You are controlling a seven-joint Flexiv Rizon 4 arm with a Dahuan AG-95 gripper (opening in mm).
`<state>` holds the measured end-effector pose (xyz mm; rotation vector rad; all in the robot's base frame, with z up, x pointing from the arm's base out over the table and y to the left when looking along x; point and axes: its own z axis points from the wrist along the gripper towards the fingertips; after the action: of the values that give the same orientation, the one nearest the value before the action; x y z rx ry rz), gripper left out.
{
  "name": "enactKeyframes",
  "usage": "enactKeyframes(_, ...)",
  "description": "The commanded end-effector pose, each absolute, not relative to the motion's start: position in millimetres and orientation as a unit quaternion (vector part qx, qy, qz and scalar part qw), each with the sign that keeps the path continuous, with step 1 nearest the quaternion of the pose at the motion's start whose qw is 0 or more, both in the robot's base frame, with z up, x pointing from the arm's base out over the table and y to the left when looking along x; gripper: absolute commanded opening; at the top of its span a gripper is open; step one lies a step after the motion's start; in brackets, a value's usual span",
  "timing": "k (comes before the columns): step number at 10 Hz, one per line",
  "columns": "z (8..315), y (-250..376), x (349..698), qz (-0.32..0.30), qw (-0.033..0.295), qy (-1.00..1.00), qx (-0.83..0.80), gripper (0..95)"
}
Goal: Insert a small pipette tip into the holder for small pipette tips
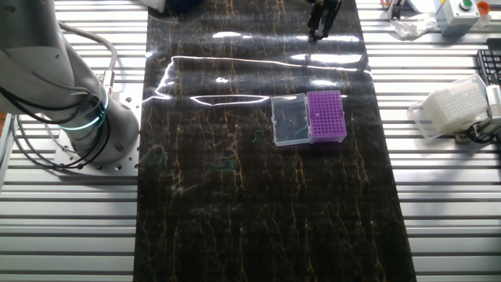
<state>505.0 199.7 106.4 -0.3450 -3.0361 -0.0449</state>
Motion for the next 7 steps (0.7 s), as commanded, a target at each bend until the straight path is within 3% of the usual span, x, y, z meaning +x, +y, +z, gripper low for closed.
enactKeyframes(1, 103.4, 183.5, 494.3, -0.019, 0.040, -0.994, -0.102, 0.0)
enactKeyframes(7, 117.3, 132.3, 485.6, -0.022, 0.067, -0.994, -0.084, 0.0)
